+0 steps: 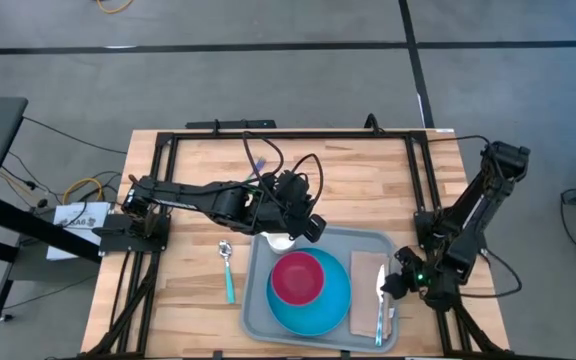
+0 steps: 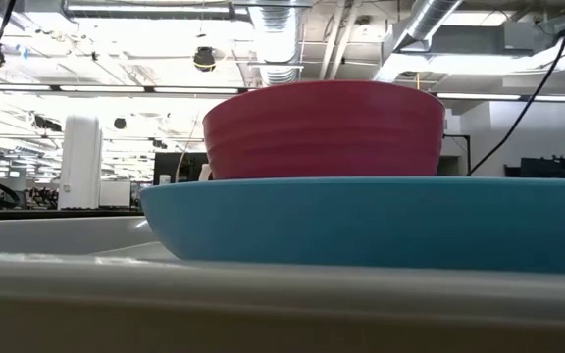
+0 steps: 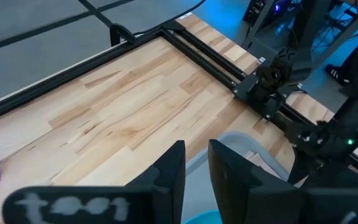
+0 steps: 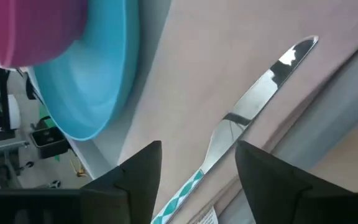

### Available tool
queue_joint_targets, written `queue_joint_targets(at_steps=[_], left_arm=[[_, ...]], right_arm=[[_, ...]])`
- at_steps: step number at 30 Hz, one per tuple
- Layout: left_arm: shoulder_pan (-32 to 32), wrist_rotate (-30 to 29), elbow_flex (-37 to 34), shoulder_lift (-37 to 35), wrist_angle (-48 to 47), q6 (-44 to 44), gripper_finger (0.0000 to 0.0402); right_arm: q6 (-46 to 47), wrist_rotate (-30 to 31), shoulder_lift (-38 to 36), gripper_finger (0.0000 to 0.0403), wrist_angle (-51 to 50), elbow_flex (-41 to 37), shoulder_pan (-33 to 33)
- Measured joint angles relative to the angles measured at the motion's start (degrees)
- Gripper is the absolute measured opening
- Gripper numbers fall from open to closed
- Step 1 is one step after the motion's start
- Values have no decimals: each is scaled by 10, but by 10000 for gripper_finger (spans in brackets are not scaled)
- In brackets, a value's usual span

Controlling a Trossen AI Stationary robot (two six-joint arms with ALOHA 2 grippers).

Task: Set up tray
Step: Put the blue knife on the brown napkin, then put the iridescent fork beside the blue knife on the brown napkin

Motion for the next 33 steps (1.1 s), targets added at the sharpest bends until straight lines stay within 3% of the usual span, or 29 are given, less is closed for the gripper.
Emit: queue_joint_targets(at_steps=[6,13,18,21,33], left_arm=[[6,1,0,-4,-46,-31,57],[56,61,0,-21,-249,-79,58],[117,114,0,-21,-289,45,75],[155,141,0,-20,-289,135,91],[306,161,0,-64,-304,304,143]], right_arm=[[-35,9,-86,205,-49,0,-15],[-176,97,-185,207,-39,0,-63],[-280,167,-230,215,-6,0,-112],[-330,180,-237,219,21,0,-143],[-306,171,-214,219,23,0,-211]])
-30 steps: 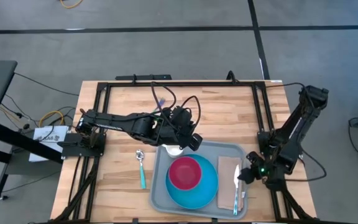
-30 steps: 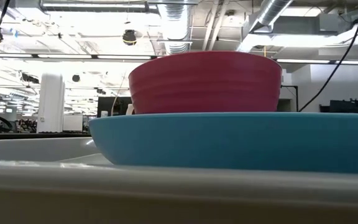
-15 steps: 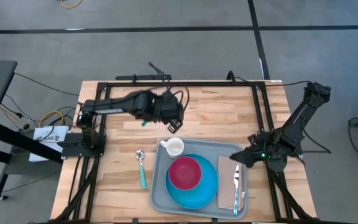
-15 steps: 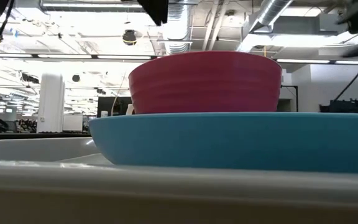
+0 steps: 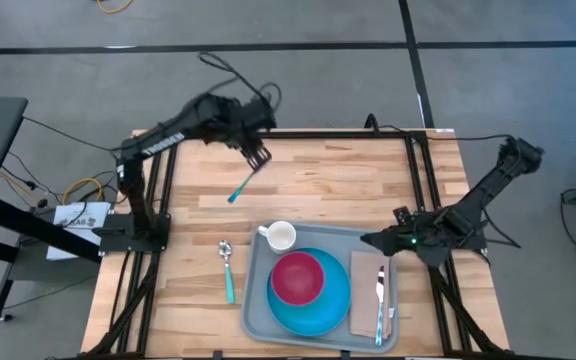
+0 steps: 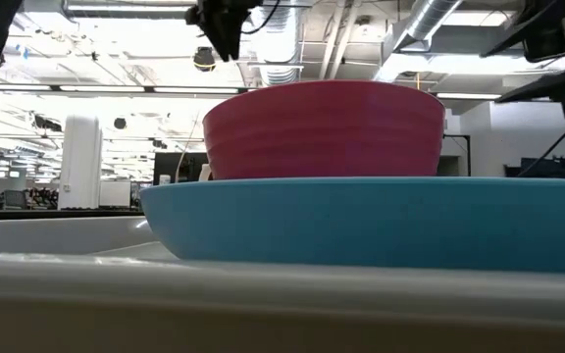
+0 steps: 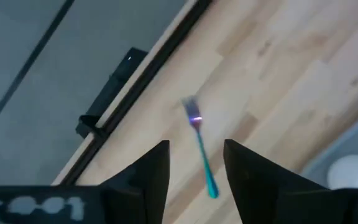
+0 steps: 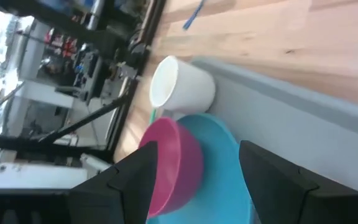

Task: Set up tray
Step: Put the iridescent fork beside the blue knife on the brown napkin

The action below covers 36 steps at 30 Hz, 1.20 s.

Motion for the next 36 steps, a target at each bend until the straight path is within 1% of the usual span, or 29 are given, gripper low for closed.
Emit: queue_joint_targets(at_steps=[2,6,10,14,21,24,27,29,32,36], left_arm=[[23,11,0,-4,0,14,144],[62,39,-4,-6,3,54,144],[96,86,-55,-4,50,95,144],[125,150,-137,-5,108,67,143],[127,181,-319,-4,196,38,143],[125,213,-389,-4,251,23,143],[122,216,-443,-4,305,19,143],[121,217,-474,-4,359,19,143],[123,213,-504,-4,421,16,143],[123,194,-533,-4,461,9,143]], right_arm=[[13,-2,9,219,-1,0,-15],[80,-2,31,219,7,0,-41],[63,-3,51,218,45,0,-52],[36,-1,56,218,66,0,-60],[34,0,56,218,67,0,-77],[21,-1,56,218,67,0,-78],[21,-1,56,218,67,0,-78],[21,-1,56,218,67,0,-79],[21,-1,56,218,66,0,-79],[21,-1,56,218,67,0,-79]])
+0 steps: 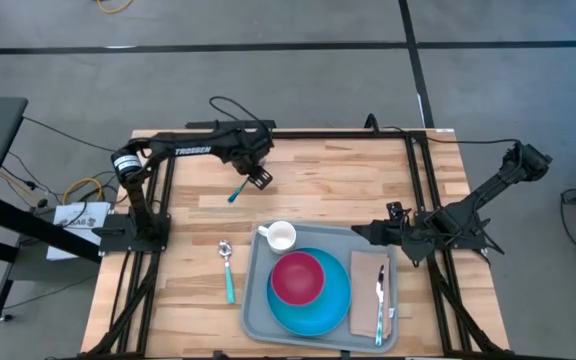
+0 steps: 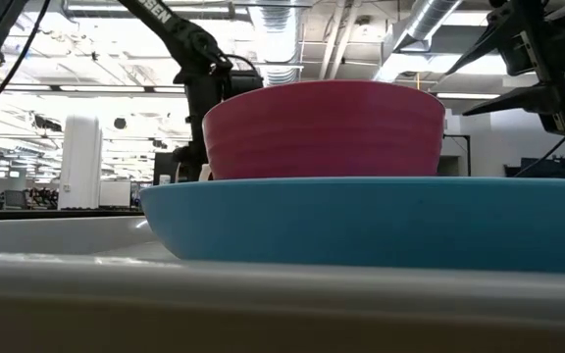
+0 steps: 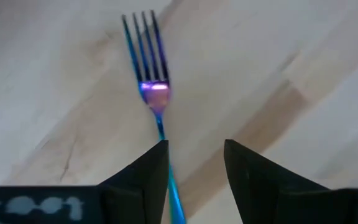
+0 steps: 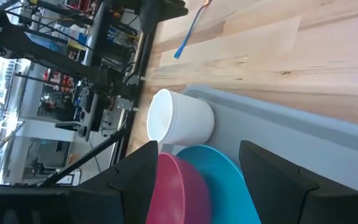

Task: Set up tray
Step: Put the iridescent fork beside the blue knife on the brown napkin

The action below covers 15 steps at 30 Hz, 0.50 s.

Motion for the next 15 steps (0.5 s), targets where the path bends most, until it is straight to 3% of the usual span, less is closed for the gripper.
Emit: queue_joint_targets(at_steps=[15], left_arm=[[29,-28,-88,5,138,-52,143]], right_arm=[[5,-1,0,218,0,0,0]])
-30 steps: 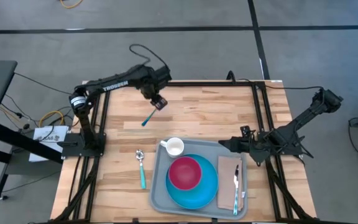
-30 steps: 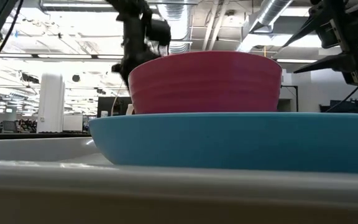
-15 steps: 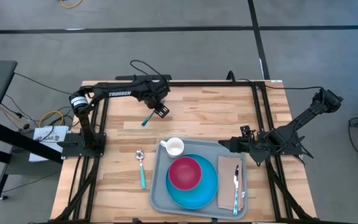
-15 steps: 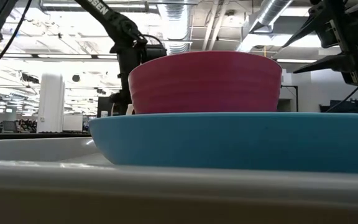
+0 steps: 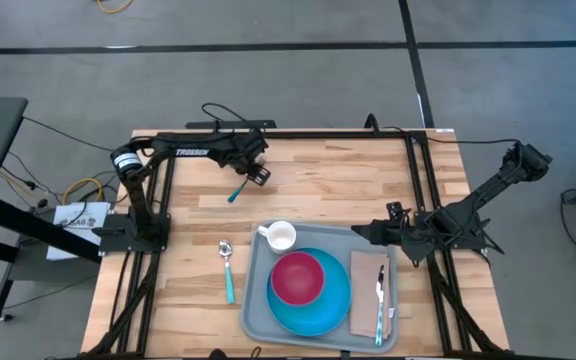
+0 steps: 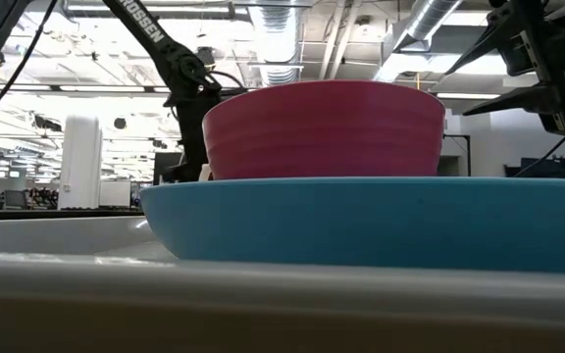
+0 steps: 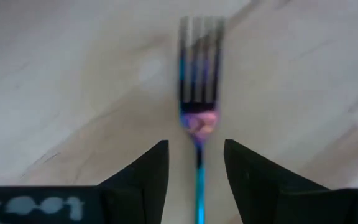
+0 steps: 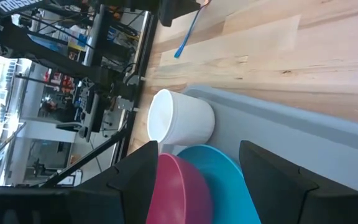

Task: Set up tray
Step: Put the iridescent fork beside the blue knife on the brown napkin

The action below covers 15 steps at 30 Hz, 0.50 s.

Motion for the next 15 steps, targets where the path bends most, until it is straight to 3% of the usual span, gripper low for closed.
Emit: queue_joint_targets(at_steps=[11,15], left_arm=[[2,-1,-53,-3,49,-18,142],[1,-15,-57,-4,51,-29,112]], right_arm=[[0,0,0,218,1,0,0],[0,0,0,218,0,0,0]])
